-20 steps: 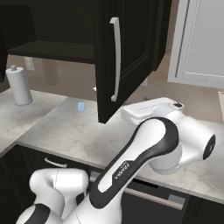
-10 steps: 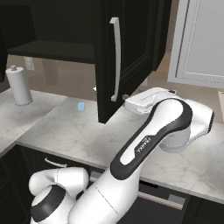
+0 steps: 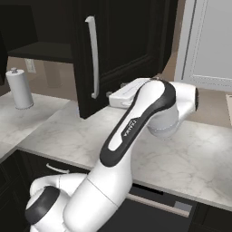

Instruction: Close all open cabinet doors.

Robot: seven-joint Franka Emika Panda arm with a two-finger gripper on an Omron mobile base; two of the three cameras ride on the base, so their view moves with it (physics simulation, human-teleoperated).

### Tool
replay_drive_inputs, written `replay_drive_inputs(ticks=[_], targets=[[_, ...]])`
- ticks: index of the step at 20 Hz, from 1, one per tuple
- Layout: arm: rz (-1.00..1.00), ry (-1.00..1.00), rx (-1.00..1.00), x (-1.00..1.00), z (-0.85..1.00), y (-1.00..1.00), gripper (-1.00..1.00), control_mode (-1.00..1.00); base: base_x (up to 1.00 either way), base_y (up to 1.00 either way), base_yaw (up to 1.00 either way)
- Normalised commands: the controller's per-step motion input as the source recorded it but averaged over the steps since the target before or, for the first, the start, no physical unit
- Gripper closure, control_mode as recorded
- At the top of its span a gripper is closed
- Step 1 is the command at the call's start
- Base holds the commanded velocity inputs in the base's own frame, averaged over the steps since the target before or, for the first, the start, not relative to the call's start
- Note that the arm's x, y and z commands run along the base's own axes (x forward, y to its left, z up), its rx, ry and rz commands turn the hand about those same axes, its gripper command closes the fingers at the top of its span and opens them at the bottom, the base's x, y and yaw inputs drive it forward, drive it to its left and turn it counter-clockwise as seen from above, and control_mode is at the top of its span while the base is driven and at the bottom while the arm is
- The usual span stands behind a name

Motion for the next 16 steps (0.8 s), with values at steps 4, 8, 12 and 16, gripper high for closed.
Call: replay_drive_inputs(ticks=[4,8,12,16], targets=[[0.00,-0.03,-0.11,0.03,0.12,0.90,-1.00,-1.00,0.00,0.00,0.00],[0.00,-0.01,-0.10,0.20,0.06,0.87,-1.00,-1.00,0.00,0.00,0.00],[0.00,0.00,-0.08,0.36,0.00,0.75,-1.00,-1.00,0.00,0.00,0.00],[0.00,0.00,-0.04,0.52,0.00,0.58,-1.00,-1.00,0.00,0.00,0.00]])
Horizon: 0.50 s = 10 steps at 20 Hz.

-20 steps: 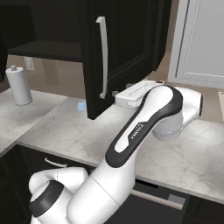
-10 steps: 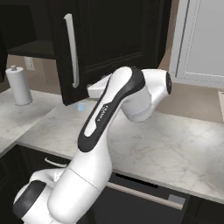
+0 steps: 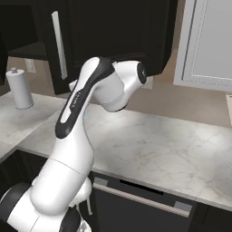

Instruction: Close all open cabinet doors.

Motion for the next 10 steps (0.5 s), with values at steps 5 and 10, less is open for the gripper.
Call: replay_drive_inputs(ticks=[5,10], targets=[[0.00,0.00,-0.03,0.60,0.00,0.40,-1.00,-1.00,0.00,0.00,0.00],[0.00,0.00,-0.10,0.60,0.00,0.21,-1.00,-1.00,0.00,0.00,0.00]])
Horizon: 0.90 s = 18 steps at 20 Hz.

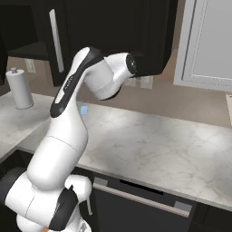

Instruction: Close all open cabinet doors.

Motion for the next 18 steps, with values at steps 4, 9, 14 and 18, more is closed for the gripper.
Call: replay_drive_inputs(ticks=[4,9,14,18], targets=[[-0.04,0.00,-0.14,0.51,0.00,0.09,-1.00,-1.00,0.00,0.00,0.00],[-0.10,0.00,-0.16,0.45,0.00,0.03,-1.00,-1.00,0.00,0.00,0.00],[-0.13,-0.02,-0.17,0.38,0.00,0.01,-1.00,-1.00,0.00,0.00,0.00],[-0.12,-0.06,-0.16,0.41,-0.02,0.00,-1.00,-1.00,0.00,0.00,0.00]])
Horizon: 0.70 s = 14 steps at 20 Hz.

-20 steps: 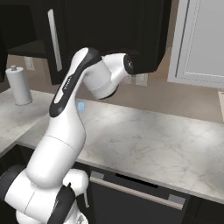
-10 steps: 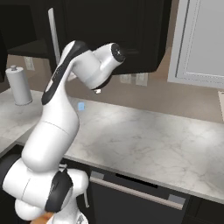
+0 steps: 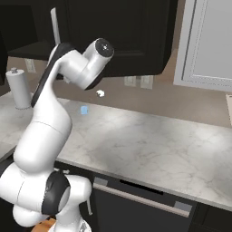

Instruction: Close all open cabinet doors.

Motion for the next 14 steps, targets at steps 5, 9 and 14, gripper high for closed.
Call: replay_drive_inputs(ticks=[5,9,14], targets=[[-0.11,-0.11,-0.16,0.48,-0.09,0.00,-1.00,-1.00,0.00,0.00,0.00],[-0.09,-0.14,-0.16,0.52,-0.10,0.00,-1.00,-1.00,0.00,0.00,0.00],[-0.08,-0.14,-0.13,0.55,-0.03,0.00,-1.00,-1.00,0.00,0.00,0.00]])
